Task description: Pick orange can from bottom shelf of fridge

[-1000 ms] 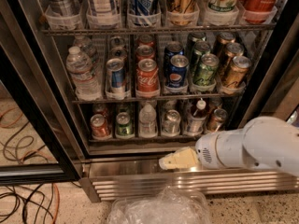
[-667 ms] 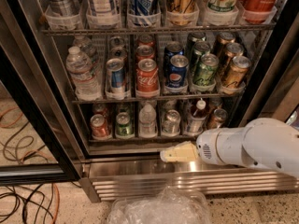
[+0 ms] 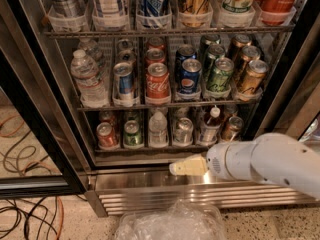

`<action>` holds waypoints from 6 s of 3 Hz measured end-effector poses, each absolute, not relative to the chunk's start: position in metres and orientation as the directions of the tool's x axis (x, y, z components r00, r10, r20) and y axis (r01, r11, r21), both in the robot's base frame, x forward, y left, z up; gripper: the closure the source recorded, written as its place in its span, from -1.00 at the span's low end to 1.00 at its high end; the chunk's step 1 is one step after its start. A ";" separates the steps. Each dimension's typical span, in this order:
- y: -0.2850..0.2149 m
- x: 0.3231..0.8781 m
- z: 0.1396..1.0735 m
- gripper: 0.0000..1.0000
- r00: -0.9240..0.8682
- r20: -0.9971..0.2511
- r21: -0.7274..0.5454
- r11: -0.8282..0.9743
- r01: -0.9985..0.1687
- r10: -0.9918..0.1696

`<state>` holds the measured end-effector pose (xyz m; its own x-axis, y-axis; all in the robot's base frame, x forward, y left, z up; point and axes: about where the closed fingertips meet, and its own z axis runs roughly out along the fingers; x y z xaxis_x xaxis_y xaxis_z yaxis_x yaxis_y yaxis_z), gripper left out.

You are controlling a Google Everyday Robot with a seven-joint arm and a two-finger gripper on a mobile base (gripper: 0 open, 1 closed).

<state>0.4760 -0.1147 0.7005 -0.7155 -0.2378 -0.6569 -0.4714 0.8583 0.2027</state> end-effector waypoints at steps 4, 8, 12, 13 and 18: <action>-0.220 0.464 0.579 -1.00 -0.773 -0.634 0.124 0.989 -0.075 0.021; -0.235 0.495 0.589 -1.00 -0.560 -0.805 0.201 0.978 0.052 0.195; -0.229 0.515 0.603 -1.00 -0.314 -0.917 0.200 0.964 0.174 0.247; -0.226 0.528 0.595 -0.64 -0.297 -0.915 0.221 0.956 0.193 0.272; -0.236 0.572 0.580 -0.14 -0.193 -0.925 0.266 0.920 0.287 0.327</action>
Offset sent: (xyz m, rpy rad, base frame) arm 0.0176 -0.1069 -0.1368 -0.1180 -0.1434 -0.6299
